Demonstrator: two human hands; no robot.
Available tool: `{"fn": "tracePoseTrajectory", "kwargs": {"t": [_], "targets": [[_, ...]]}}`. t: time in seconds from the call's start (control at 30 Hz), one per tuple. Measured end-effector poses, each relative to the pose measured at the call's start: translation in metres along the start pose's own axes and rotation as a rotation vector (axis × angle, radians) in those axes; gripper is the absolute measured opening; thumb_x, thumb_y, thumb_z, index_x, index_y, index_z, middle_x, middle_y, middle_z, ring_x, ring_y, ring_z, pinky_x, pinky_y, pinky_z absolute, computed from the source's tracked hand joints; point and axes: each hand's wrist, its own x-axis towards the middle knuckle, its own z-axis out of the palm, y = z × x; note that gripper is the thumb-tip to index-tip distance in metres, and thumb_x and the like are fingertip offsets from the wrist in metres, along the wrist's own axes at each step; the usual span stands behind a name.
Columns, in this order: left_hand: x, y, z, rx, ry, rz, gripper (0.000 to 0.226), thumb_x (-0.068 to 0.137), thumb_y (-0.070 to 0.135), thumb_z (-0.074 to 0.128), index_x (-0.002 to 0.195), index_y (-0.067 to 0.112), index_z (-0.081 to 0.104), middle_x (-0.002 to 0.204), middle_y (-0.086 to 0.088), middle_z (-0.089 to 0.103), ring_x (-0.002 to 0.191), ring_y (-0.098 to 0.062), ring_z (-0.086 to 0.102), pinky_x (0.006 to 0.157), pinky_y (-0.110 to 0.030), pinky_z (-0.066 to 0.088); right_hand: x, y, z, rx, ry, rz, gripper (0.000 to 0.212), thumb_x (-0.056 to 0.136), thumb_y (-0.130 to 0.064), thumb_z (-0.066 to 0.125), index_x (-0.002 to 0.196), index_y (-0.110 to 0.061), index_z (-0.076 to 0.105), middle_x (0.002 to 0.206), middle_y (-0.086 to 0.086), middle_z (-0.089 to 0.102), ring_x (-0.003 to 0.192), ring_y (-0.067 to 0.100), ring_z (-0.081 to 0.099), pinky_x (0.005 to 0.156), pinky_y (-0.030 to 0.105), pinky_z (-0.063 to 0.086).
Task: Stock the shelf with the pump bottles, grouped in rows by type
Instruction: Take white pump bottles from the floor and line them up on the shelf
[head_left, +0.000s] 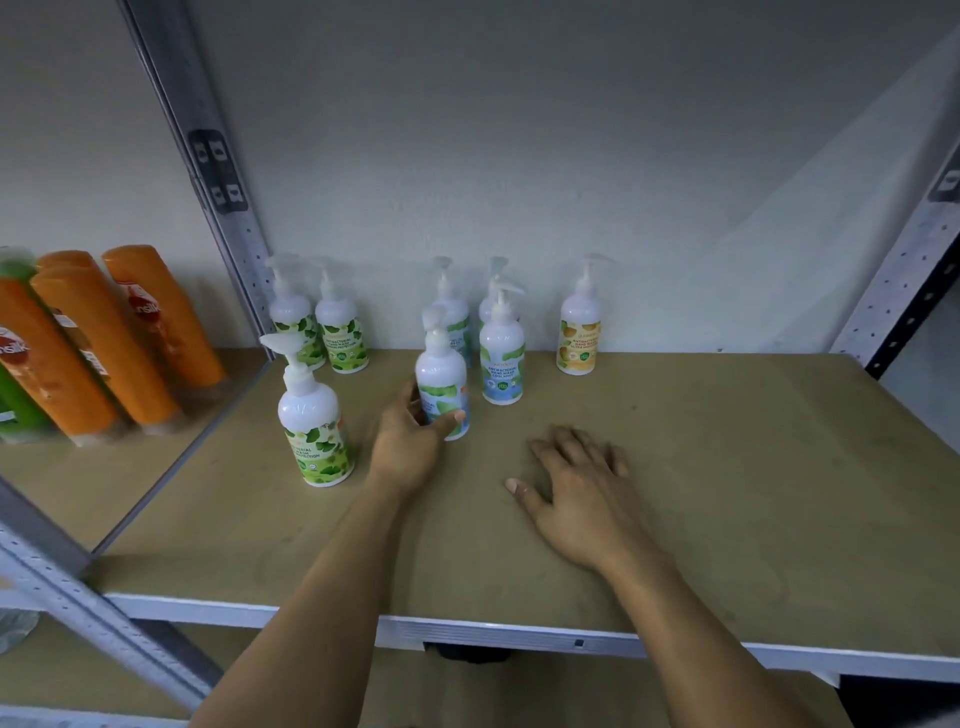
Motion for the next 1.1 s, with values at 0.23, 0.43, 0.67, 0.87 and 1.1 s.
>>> {"fn": "tracePoseTrajectory", "kwargs": {"t": [0.23,0.43,0.67,0.87,1.1], "targets": [[0.041,-0.013,0.007,0.024,0.093,0.020,0.046,0.081,0.012,0.082,0.123,0.017,0.064,0.111,0.006,0.073,0.102,-0.008,0.070,0.094,-0.038,0.056,0.006,-0.001,0.001,-0.027,-0.003,-0.003,0.074,0.087,-0.073,0.017,0.147,-0.035,0.039,0.160,-0.002,0.028,0.152,0.018,0.014,0.121,0.053,0.011],[0.051,-0.017,0.002,0.024,0.010,-0.015,0.047,0.083,0.005,0.079,0.126,0.016,0.063,0.111,0.010,0.072,0.100,0.000,0.069,0.092,-0.029,0.056,0.006,0.000,0.003,-0.020,0.012,-0.002,0.079,0.083,-0.074,0.014,0.145,-0.035,0.041,0.159,-0.002,0.030,0.152,0.018,0.016,0.120,0.054,0.012],[0.051,-0.019,0.011,0.126,0.118,0.004,0.060,0.074,0.009,0.088,0.128,0.011,0.061,0.115,0.001,0.071,0.101,-0.010,0.068,0.093,-0.030,0.055,0.006,-0.002,0.000,-0.012,0.009,0.003,0.082,0.080,-0.074,0.009,0.146,-0.035,0.040,0.160,-0.003,0.029,0.152,0.017,0.015,0.121,0.053,0.011],[0.049,-0.015,0.023,0.181,0.268,-0.006,0.064,0.066,0.021,0.094,0.119,0.014,0.059,0.108,0.003,0.066,0.091,-0.014,0.065,0.081,-0.027,0.052,0.005,-0.003,0.001,-0.019,0.011,0.007,0.082,0.080,-0.074,0.009,0.146,-0.037,0.039,0.160,-0.004,0.028,0.152,0.015,0.015,0.121,0.052,0.011],[0.050,-0.016,0.018,0.200,0.223,-0.043,0.068,0.066,0.023,0.094,0.123,0.016,0.057,0.108,0.006,0.064,0.093,-0.012,0.064,0.083,-0.027,0.052,0.006,-0.003,0.002,-0.024,0.007,0.013,0.084,0.079,-0.075,0.008,0.147,-0.035,0.038,0.159,-0.004,0.030,0.152,0.016,0.014,0.121,0.052,0.012]]}}
